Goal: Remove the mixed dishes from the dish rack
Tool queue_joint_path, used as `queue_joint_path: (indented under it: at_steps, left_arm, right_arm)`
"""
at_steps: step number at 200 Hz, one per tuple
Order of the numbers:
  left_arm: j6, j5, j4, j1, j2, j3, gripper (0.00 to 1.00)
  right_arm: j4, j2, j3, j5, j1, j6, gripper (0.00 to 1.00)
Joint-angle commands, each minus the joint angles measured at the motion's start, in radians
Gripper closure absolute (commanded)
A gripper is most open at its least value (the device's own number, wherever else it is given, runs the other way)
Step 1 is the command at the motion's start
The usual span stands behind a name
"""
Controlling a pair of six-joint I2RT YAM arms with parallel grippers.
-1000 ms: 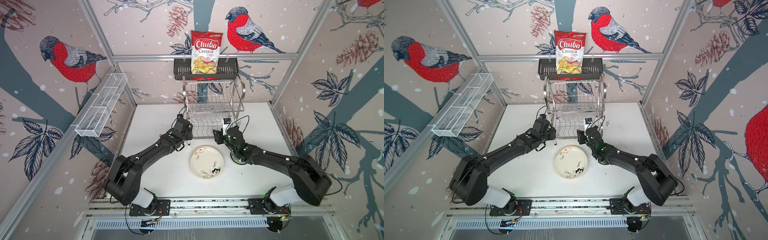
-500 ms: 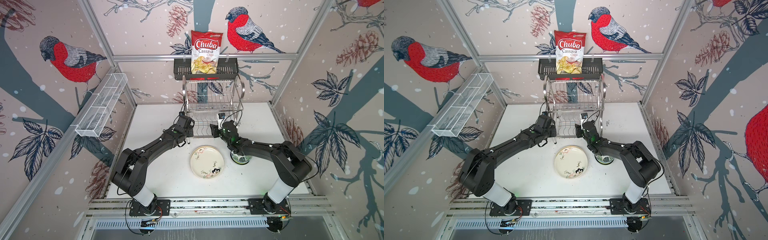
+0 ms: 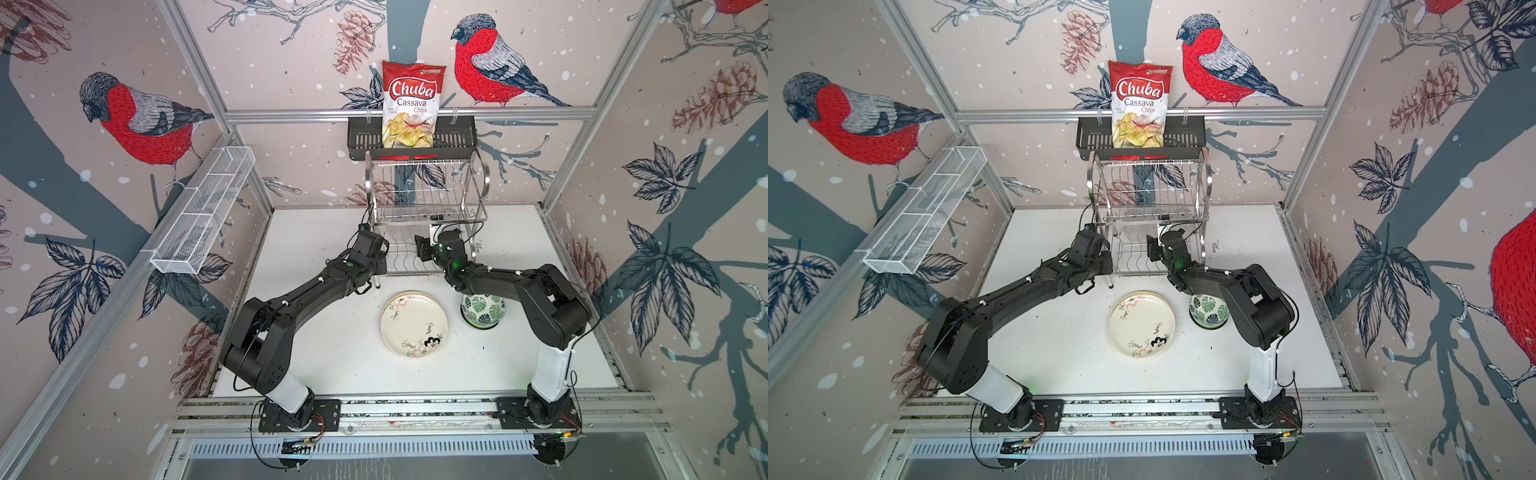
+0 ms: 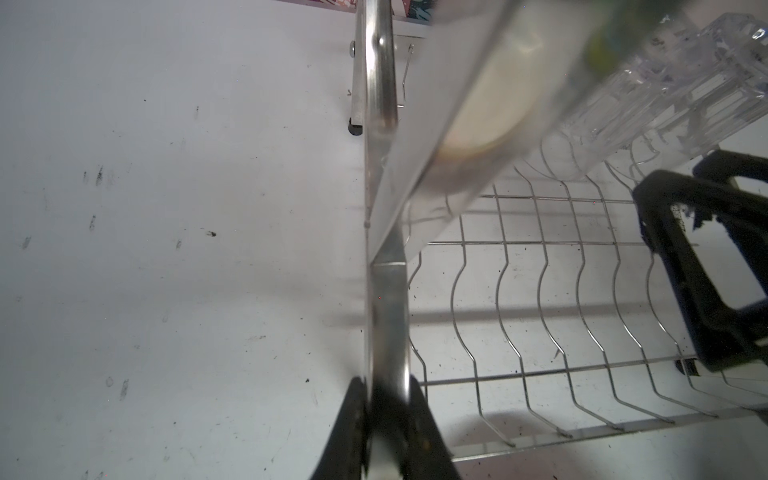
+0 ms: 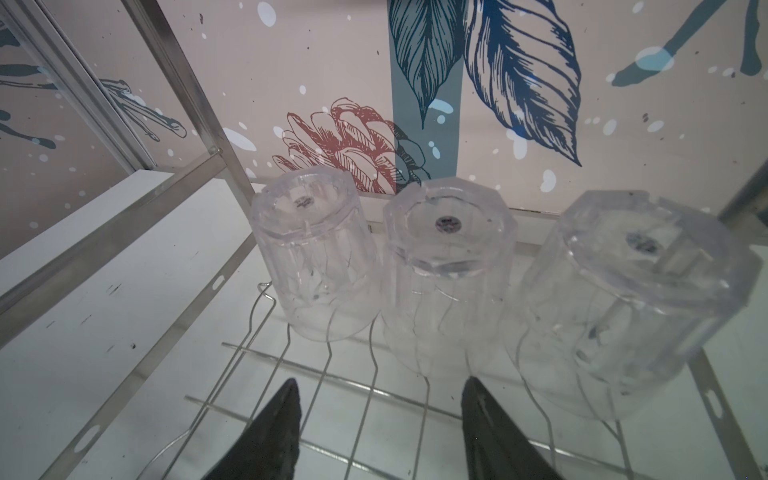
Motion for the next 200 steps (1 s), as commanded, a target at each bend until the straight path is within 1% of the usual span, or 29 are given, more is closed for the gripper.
queue_joint_path:
  at_steps: [1,72,111,144,200]
  left_arm:
    - [-0.041,0.034,-0.032,0.000,-0.008,-0.001,0.92]
    - [-0.046,0.054,-0.034,0.000,-0.008,-0.004,0.92]
    - [-0.039,0.092,-0.038,-0.001,-0.006,-0.001,0.92]
    - [-0.039,0.096,-0.038,-0.002,-0.009,0.000,0.92]
    - [-0.040,0.105,-0.038,-0.001,-0.007,0.000,0.92]
  right_arm:
    - [0.016,0.028,0.037,-0.007,-0.008,-0.024,0.37]
    - [-0.010,0.124,0.160,-0.011,-0.028,-0.045,0.36]
    - [-0.006,0.190,0.238,-0.001,-0.034,-0.052,0.35]
    - [0.034,0.239,0.280,0.026,-0.040,-0.074,0.30]
    - [-0.002,0.329,0.403,0.029,-0.057,-0.075,0.30]
